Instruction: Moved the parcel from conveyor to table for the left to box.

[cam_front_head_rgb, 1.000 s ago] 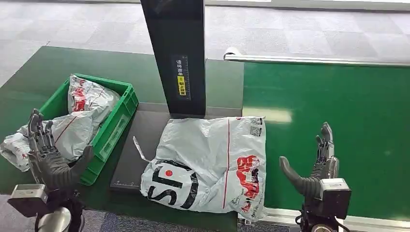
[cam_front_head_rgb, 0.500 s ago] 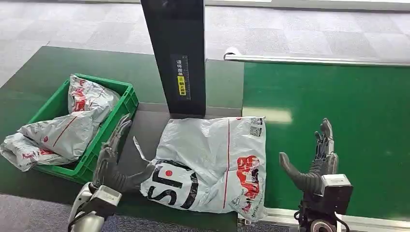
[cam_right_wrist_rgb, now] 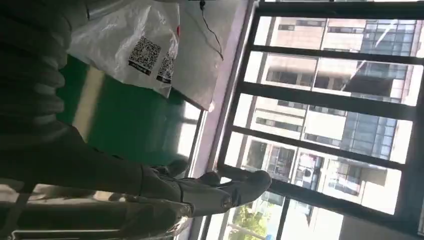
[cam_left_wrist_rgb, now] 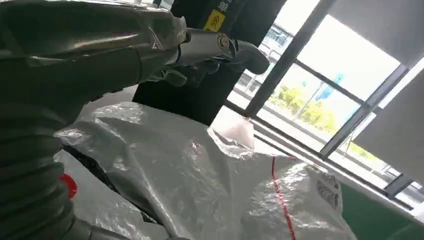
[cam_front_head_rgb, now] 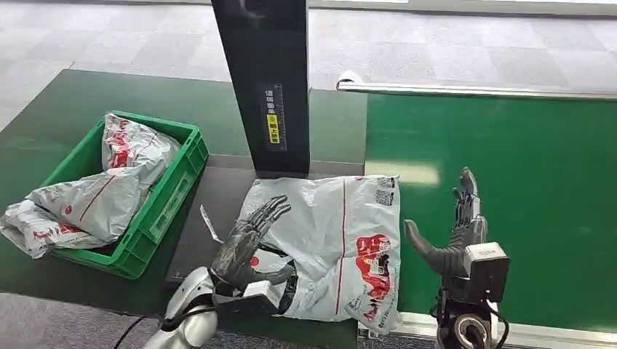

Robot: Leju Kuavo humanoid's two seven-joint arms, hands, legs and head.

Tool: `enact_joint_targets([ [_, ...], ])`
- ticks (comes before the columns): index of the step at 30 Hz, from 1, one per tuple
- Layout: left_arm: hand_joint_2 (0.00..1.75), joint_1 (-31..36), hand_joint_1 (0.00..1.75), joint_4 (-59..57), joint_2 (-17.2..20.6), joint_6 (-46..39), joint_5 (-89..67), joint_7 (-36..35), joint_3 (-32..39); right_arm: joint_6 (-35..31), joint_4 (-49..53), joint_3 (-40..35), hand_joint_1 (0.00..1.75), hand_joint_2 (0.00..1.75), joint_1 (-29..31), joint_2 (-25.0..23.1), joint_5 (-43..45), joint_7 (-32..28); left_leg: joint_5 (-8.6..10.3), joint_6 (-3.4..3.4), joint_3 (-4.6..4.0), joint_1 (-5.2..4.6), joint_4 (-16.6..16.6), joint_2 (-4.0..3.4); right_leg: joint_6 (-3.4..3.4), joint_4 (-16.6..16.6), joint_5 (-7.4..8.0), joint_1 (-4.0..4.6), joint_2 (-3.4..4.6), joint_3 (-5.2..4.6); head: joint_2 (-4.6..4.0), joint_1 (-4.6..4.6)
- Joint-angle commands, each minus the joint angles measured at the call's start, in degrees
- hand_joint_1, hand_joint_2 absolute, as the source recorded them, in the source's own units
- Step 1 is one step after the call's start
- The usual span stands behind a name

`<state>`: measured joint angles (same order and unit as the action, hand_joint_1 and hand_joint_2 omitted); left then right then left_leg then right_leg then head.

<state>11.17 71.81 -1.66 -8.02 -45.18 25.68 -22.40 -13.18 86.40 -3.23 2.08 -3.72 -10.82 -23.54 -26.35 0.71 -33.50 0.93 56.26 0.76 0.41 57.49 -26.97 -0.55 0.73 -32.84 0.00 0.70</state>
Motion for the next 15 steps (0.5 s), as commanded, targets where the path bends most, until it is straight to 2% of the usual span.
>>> enact_joint_targets([
  [1,1.75,7.83,0.00,-17.93,0.44,-4.39,-9.52,-4.53,-8.65,0.40,-0.91,1.18,0.00,1.75,-0.45,-0.59,-0.72,0.78,0.03,-0.04,0.15,-0.03,-0.10,0.10,-0.02,-0.09,-0.02,0.00,-0.20,0.20,0.00,0.00],
  [5,1.75,9.81,0.00,-21.98,-0.04,-5.65,-14.43,-7.52,-10.57,0.41,0.10,1.83,0.00,1.75,-1.44,-0.86,-0.96,0.78,0.03,-0.03,0.10,-0.03,-0.07,0.10,-0.01,-0.06,-0.02,-0.01,-0.17,0.14,0.00,0.00],
  [15,1.75,9.81,0.00,-21.98,-0.04,-5.65,-14.43,-7.52,-10.57,0.41,0.10,1.83,0.00,1.75,-1.44,-0.86,-0.96,0.78,0.01,-0.05,0.18,-0.03,-0.10,-0.03,-0.02,-0.10,-0.01,-0.01,-0.09,0.21,0.00,0.00],
])
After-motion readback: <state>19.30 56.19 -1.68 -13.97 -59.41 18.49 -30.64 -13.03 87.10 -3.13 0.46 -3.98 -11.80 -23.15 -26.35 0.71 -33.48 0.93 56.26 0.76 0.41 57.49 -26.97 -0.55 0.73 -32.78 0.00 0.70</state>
